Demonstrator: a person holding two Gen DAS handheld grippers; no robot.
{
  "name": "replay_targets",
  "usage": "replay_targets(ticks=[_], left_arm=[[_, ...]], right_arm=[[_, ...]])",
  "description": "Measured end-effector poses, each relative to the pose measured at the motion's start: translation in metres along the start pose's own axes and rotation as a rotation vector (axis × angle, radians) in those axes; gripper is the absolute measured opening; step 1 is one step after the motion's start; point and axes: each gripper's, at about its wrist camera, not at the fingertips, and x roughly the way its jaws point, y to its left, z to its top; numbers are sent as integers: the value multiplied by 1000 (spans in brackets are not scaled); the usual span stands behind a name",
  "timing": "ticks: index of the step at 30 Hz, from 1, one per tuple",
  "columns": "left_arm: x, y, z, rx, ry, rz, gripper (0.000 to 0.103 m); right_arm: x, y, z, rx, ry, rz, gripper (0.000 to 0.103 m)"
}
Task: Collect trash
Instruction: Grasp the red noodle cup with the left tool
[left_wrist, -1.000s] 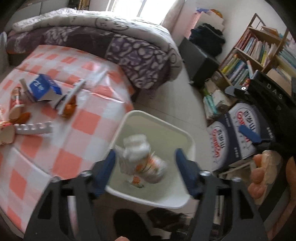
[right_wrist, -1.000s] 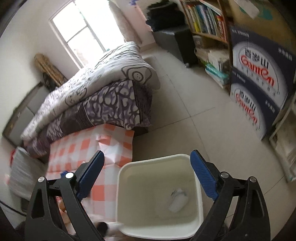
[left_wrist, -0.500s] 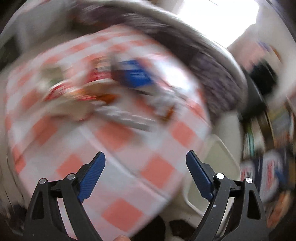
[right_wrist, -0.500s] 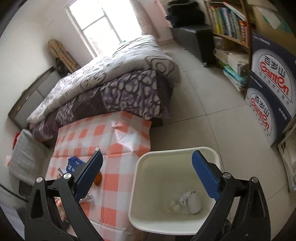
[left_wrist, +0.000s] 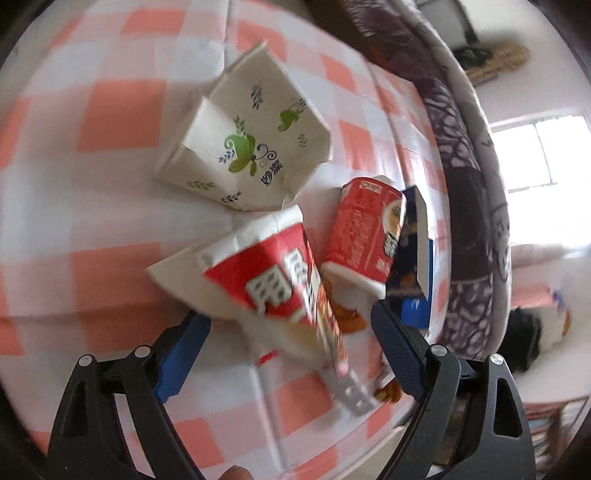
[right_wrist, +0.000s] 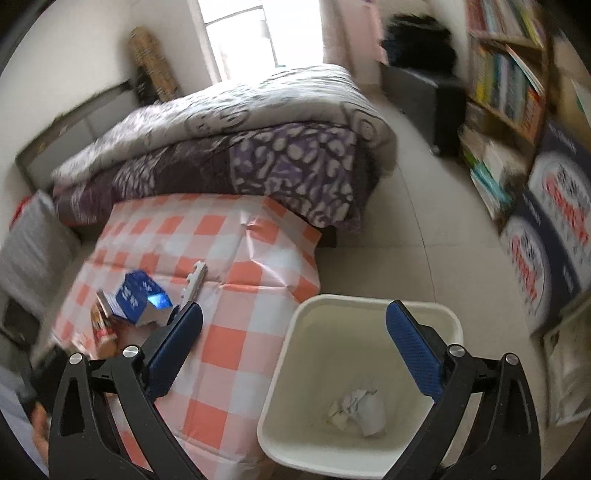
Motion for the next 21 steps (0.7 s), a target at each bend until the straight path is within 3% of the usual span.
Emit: replay_targets(ticks=[3, 4, 11, 15, 18, 21], left_arm=[[7, 5, 7, 20, 35, -8, 53], [6, 5, 11, 55, 53, -21, 50], [-44, 9, 3, 324, 56, 29, 48], [-93, 18, -1, 403, 47, 14, 48], [-135, 27, 2, 466, 12, 1, 48], [-167, 41, 7, 517, -74, 18, 48]], right_arm=[[7, 29, -5, -137, -12, -1, 96], [12, 45, -9, -210, -9, -4, 96], [31, 114, -38, -451, 64, 86, 96], [29, 159, -64, -630, 59, 152, 96], [34, 189, -86, -751, 88, 189, 96], [38, 216, -107, -856, 98, 202, 96]])
